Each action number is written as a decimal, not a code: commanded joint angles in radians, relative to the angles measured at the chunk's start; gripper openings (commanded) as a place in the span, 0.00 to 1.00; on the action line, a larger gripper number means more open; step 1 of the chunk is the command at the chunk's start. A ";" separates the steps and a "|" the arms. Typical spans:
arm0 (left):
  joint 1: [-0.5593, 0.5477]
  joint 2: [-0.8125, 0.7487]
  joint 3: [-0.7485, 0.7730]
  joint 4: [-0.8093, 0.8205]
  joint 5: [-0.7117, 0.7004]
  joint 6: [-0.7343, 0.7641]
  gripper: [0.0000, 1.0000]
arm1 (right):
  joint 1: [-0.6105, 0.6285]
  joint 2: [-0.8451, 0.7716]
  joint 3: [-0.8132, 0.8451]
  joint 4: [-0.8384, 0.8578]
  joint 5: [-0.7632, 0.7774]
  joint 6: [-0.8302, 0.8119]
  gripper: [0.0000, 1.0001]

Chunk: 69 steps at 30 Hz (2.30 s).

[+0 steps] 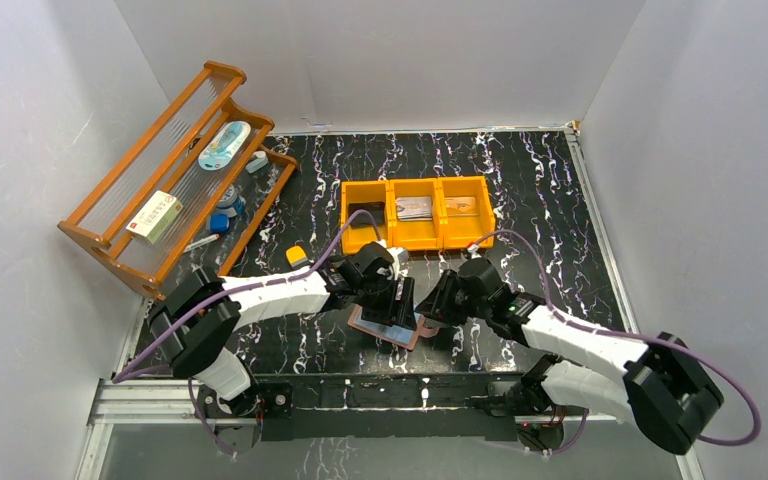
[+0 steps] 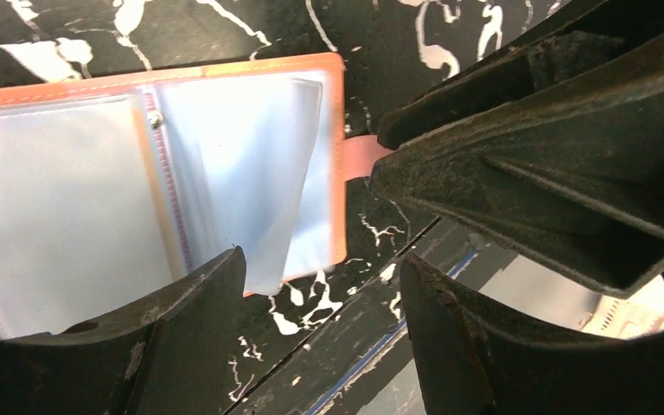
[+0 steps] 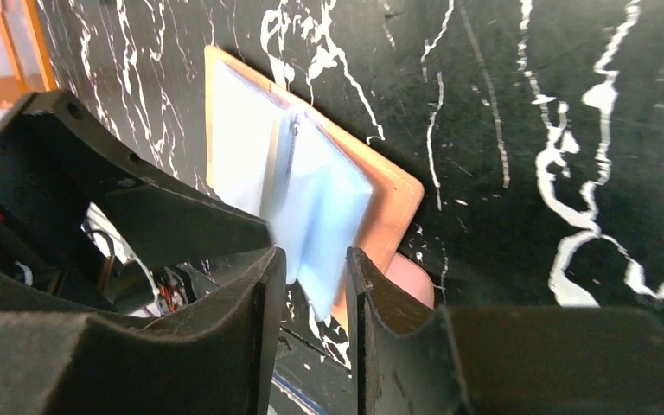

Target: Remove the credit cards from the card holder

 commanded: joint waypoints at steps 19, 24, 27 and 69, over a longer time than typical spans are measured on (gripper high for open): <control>-0.024 -0.183 -0.059 -0.018 0.083 0.022 0.72 | -0.002 -0.004 0.036 0.090 -0.050 0.003 0.36; -0.022 -0.235 -0.040 -0.123 -0.006 0.046 0.72 | -0.002 0.095 0.089 0.119 -0.129 -0.044 0.36; -0.023 -0.271 -0.015 -0.227 -0.189 0.034 0.76 | -0.002 0.176 0.104 0.106 -0.167 -0.048 0.36; 0.032 -0.023 -0.010 0.003 0.043 0.014 0.68 | -0.001 0.275 -0.018 0.145 -0.126 -0.019 0.38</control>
